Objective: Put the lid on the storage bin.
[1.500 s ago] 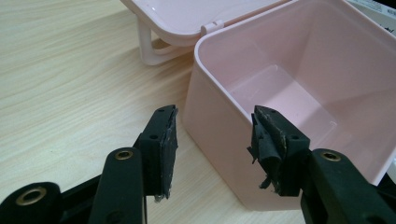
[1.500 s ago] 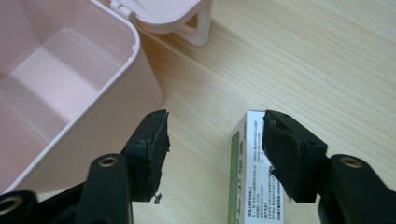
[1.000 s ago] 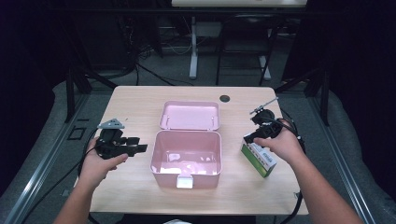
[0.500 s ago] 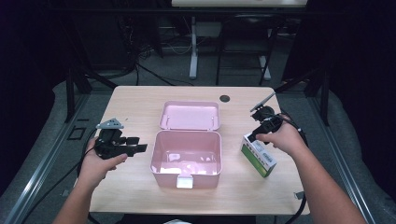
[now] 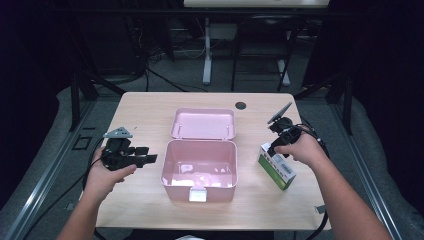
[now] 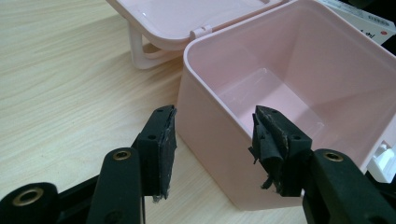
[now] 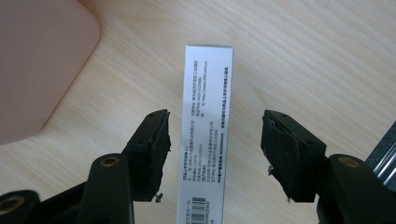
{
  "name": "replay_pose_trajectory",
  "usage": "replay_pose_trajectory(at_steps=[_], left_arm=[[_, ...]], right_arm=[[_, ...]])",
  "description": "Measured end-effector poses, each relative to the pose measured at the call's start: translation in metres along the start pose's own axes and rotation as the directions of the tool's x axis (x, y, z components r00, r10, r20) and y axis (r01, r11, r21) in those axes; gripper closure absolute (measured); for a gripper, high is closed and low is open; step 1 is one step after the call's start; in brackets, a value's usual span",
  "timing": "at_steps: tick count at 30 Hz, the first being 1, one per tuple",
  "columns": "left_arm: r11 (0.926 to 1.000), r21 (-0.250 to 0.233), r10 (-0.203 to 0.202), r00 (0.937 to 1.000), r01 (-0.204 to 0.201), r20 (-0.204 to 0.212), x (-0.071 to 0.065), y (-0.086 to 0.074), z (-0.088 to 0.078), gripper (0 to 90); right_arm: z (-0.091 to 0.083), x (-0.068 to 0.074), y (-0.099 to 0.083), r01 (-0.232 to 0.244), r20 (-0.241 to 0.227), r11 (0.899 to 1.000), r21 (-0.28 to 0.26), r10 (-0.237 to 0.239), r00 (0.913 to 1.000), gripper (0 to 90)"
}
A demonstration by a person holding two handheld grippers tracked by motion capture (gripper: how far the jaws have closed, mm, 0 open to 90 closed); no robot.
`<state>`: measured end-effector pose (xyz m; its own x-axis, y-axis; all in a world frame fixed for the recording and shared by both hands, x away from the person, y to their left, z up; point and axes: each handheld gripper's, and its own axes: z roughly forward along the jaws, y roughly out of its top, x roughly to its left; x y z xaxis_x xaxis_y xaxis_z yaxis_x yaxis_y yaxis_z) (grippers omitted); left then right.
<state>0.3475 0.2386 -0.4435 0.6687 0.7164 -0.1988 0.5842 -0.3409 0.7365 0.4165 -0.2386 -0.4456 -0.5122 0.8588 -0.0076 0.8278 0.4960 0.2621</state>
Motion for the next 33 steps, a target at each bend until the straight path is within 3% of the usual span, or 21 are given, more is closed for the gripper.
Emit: replay_pose_trajectory(at_steps=[33], left_arm=[[1.0,0.001,-0.007,1.0,0.007,-0.002,0.002,-0.002,0.003,49.5]], right_arm=[[0.028,0.004,-0.01,0.002,-0.028,0.992,0.127,0.001,0.9996,49.2]])
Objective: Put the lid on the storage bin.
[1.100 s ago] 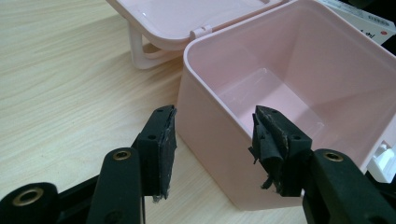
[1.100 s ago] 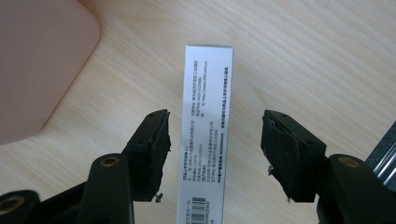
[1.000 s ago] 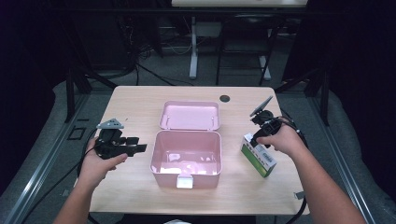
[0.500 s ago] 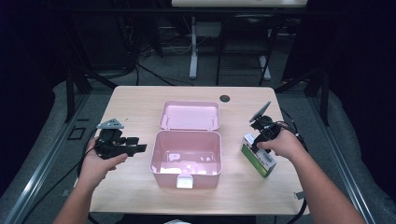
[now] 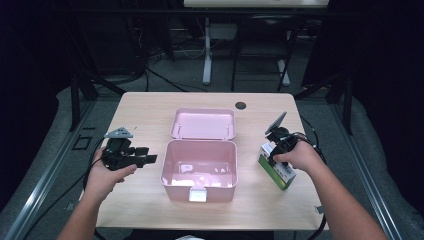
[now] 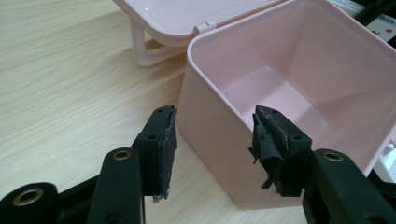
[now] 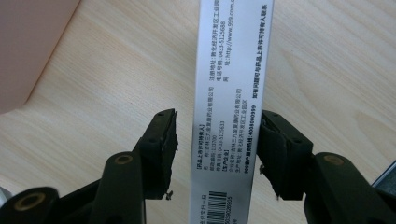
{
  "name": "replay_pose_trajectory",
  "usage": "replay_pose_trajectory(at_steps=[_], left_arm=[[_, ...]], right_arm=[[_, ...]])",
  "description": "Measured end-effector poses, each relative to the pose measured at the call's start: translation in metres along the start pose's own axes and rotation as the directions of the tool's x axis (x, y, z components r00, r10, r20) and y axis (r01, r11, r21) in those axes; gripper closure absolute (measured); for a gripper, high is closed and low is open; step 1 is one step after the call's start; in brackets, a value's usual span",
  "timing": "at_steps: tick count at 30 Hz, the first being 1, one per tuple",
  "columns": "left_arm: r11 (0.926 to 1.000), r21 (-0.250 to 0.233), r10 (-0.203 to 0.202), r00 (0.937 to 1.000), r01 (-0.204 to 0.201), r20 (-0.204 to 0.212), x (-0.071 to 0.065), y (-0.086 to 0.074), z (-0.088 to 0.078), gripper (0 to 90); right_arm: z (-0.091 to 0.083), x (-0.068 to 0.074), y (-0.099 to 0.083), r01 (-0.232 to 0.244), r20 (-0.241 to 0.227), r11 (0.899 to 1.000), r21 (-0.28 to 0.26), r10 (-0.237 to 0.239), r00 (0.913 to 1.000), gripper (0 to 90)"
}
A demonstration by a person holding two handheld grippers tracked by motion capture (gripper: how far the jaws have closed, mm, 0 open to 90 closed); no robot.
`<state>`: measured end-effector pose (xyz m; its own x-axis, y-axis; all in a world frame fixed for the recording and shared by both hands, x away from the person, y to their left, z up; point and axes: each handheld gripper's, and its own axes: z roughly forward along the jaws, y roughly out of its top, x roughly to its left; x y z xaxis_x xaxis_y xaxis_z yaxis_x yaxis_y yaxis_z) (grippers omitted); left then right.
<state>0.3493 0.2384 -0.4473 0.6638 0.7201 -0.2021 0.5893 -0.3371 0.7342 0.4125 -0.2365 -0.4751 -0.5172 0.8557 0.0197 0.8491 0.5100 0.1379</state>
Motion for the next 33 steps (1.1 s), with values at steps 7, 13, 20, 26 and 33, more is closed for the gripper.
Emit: replay_pose_trajectory(at_steps=[7,13,20,26,33], left_arm=[[1.0,0.006,-0.002,1.0,0.002,0.004,0.001,0.0,0.0,49.5],[0.9999,0.013,-0.002,1.0,0.002,0.006,0.0,0.0,0.002,49.5],[0.9999,0.014,-0.002,1.0,0.002,0.006,0.0,-0.001,0.003,49.4],[1.0,0.004,-0.007,1.0,0.007,0.001,0.003,0.0,-0.001,49.5],[1.0,0.003,-0.009,1.0,0.009,-0.001,0.003,-0.001,-0.001,49.5]], right_arm=[[0.004,-0.001,0.0,-0.016,0.002,1.0,0.003,0.016,0.9999,51.6],[0.005,-0.001,0.0,-0.013,0.003,1.0,0.017,0.013,0.9999,55.3],[0.01,-0.003,0.0,-0.008,0.003,1.0,0.026,0.007,1.0,58.6],[0.011,-0.002,0.002,-0.005,0.008,0.999,0.05,0.005,1.0,59.6],[0.011,0.0,0.004,-0.01,0.022,0.998,0.067,0.008,0.9997,61.1]])
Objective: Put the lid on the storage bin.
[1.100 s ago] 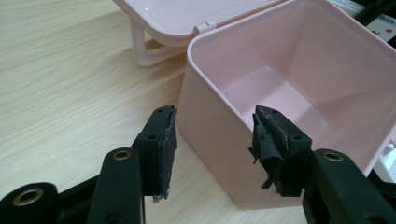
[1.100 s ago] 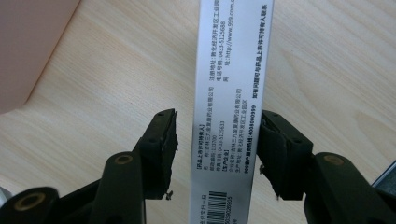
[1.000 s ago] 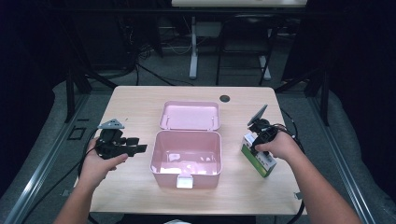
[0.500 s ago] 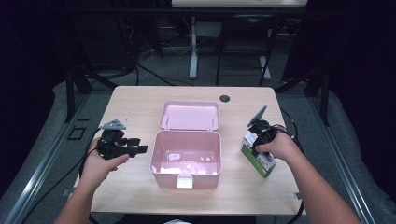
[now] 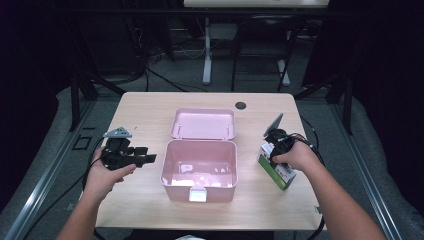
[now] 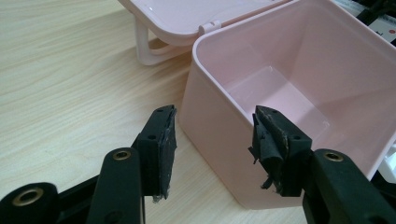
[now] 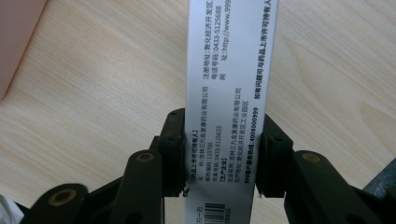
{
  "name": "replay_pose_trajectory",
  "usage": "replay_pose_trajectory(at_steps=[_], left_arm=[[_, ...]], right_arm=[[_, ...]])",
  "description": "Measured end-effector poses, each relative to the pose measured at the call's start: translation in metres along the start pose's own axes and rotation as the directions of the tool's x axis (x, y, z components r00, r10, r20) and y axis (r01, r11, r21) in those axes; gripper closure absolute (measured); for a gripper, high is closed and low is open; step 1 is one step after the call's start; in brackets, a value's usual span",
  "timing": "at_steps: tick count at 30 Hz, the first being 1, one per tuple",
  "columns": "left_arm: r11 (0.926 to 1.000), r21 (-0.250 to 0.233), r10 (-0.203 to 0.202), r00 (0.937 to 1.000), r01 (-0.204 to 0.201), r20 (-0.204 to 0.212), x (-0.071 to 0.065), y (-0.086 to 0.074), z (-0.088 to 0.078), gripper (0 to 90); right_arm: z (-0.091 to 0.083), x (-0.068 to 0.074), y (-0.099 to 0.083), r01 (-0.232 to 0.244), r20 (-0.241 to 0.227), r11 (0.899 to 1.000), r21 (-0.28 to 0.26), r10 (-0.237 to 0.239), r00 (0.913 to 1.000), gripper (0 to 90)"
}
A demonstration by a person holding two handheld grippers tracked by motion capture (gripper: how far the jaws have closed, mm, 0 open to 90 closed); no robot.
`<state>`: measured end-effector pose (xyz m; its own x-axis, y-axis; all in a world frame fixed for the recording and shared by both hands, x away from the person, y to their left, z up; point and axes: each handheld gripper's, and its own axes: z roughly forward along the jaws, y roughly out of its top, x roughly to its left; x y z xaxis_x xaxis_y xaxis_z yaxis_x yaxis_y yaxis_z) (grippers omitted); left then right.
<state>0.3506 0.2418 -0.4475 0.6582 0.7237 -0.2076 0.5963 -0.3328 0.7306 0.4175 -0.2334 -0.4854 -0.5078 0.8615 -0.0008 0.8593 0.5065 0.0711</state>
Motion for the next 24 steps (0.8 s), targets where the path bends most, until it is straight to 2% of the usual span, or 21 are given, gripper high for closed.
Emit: replay_pose_trajectory(at_steps=[15,16,24], left_arm=[[1.0,-0.001,-0.002,1.0,0.002,-0.002,0.0,0.0,0.0,49.5],[1.0,0.001,-0.002,1.0,0.002,-0.002,0.001,0.0,0.0,49.5],[1.0,-0.007,-0.005,1.0,0.005,-0.004,0.001,0.0,-0.002,49.4]], right_arm=[[-0.003,0.001,-0.001,0.002,0.002,1.0,-0.014,-0.002,1.0,61.5],[-0.007,0.001,0.0,0.004,0.007,1.0,-0.001,-0.004,1.0,61.5],[-0.022,0.003,-0.001,0.011,0.017,1.0,-0.018,-0.01,0.9998,61.5]])
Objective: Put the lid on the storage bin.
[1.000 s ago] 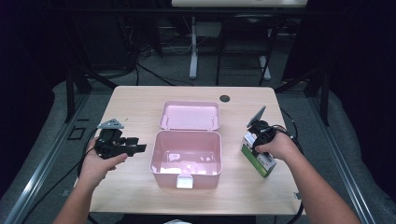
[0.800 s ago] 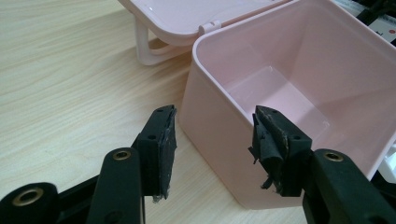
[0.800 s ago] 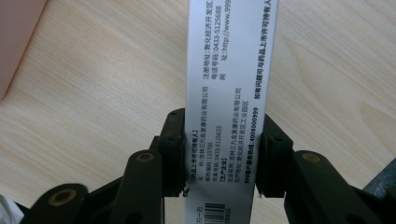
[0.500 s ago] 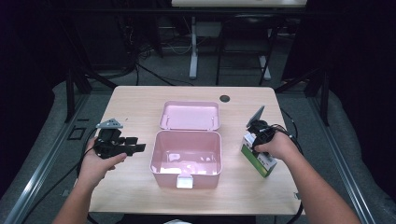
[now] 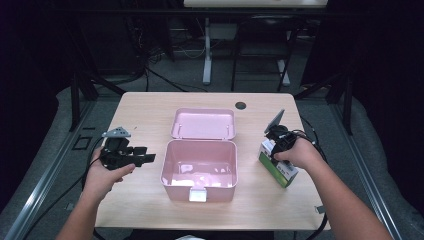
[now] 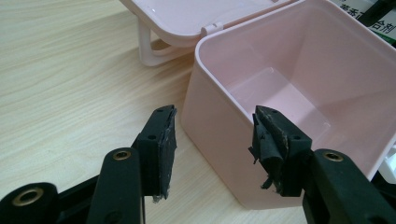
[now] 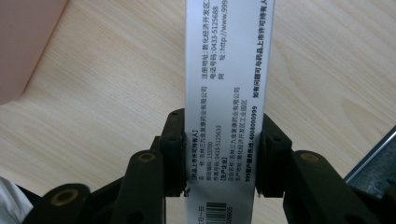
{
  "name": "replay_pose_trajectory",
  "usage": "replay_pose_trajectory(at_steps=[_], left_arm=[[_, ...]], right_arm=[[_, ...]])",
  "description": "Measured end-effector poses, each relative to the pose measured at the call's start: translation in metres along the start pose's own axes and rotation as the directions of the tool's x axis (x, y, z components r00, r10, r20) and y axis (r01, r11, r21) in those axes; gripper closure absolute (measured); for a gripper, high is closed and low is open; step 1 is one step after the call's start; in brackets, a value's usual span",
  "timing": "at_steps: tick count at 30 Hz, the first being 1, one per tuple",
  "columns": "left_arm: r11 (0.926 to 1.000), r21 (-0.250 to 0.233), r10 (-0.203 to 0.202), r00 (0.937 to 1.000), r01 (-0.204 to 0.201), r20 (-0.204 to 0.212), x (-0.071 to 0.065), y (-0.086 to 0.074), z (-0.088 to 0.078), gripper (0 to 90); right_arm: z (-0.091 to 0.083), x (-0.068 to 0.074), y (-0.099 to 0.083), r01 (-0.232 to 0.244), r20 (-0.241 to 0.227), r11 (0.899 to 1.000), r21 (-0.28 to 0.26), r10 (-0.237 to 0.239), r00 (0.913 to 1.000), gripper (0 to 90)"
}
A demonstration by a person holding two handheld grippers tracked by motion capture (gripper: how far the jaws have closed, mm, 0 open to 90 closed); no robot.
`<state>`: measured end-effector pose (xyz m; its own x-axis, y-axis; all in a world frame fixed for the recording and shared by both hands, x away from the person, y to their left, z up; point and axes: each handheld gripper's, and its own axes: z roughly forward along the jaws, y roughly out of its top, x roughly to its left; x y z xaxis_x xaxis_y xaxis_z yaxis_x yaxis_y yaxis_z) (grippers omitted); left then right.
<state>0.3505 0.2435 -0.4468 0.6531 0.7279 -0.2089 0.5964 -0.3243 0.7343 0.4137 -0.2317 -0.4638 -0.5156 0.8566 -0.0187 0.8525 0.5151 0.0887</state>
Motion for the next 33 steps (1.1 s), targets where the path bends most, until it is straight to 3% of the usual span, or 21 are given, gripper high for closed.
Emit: replay_pose_trajectory(at_steps=[13,33], left_arm=[[1.0,0.007,0.006,1.0,-0.006,0.001,-0.001,0.0,0.001,49.5],[1.0,0.003,0.004,1.0,-0.004,0.002,0.0,0.0,-0.001,49.5]], right_arm=[[-0.028,0.01,-0.001,0.037,0.009,0.999,-0.012,-0.037,0.9993,61.6],[-0.06,0.018,0.001,0.046,0.014,0.999,-0.005,-0.046,0.9988,61.6]])
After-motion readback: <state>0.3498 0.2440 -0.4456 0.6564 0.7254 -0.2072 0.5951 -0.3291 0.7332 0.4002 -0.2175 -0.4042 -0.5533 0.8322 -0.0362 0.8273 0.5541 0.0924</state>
